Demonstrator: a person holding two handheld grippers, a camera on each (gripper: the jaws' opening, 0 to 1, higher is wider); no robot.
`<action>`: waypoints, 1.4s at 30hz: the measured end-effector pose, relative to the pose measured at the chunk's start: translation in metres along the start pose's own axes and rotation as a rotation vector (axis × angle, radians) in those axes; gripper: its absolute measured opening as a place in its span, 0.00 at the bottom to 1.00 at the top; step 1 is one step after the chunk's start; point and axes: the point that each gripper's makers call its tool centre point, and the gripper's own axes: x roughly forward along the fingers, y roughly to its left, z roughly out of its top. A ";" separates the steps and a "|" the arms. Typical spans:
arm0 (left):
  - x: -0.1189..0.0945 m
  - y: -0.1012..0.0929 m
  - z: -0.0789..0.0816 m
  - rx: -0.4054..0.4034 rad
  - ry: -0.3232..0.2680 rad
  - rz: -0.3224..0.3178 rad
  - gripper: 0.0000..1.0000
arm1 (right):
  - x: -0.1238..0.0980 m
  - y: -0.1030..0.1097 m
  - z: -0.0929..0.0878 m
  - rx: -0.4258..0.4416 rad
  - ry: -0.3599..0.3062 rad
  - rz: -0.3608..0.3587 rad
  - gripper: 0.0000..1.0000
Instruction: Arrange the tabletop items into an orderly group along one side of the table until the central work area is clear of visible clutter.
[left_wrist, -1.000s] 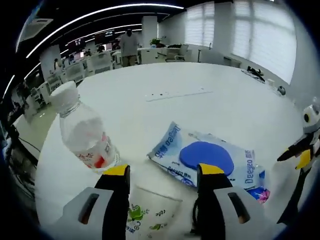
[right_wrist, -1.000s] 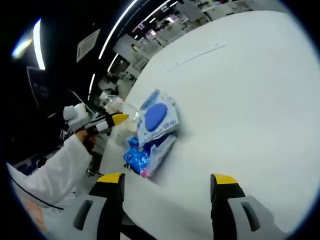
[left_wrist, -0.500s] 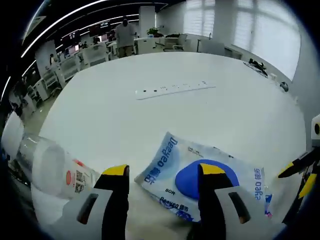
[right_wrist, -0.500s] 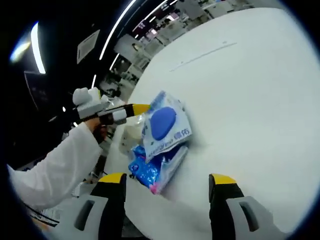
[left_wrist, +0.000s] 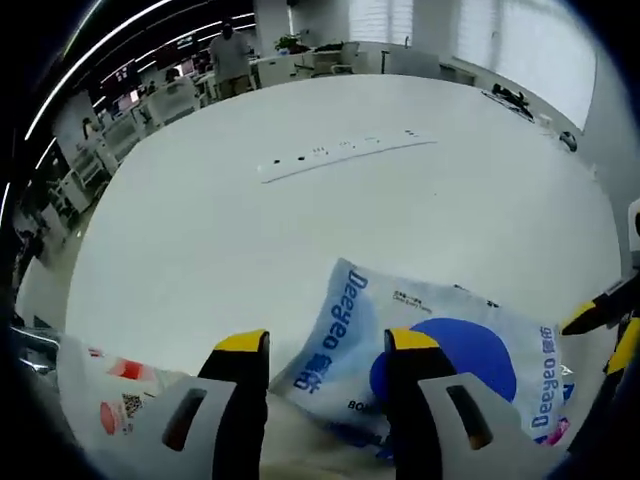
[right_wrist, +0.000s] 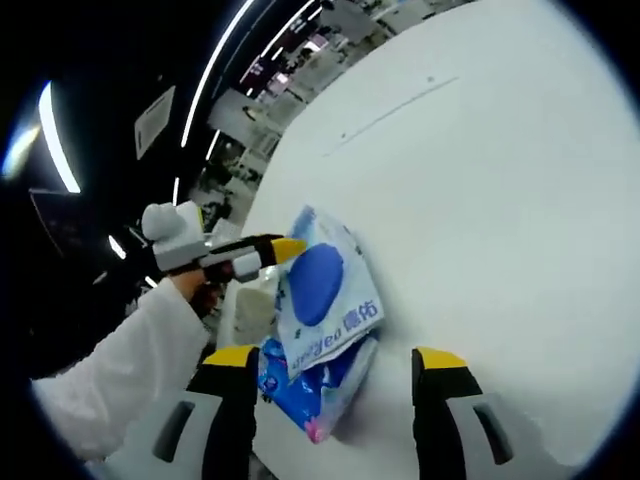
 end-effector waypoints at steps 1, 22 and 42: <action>0.000 -0.002 -0.001 -0.016 -0.003 -0.006 0.44 | 0.001 -0.001 0.001 0.003 -0.003 -0.006 0.61; -0.003 -0.016 -0.012 -0.100 -0.005 -0.072 0.06 | 0.026 -0.040 0.032 0.141 -0.076 -0.057 0.01; -0.070 -0.074 0.026 -0.389 -0.211 -0.233 0.00 | -0.051 -0.045 0.105 0.195 -0.342 -0.001 0.00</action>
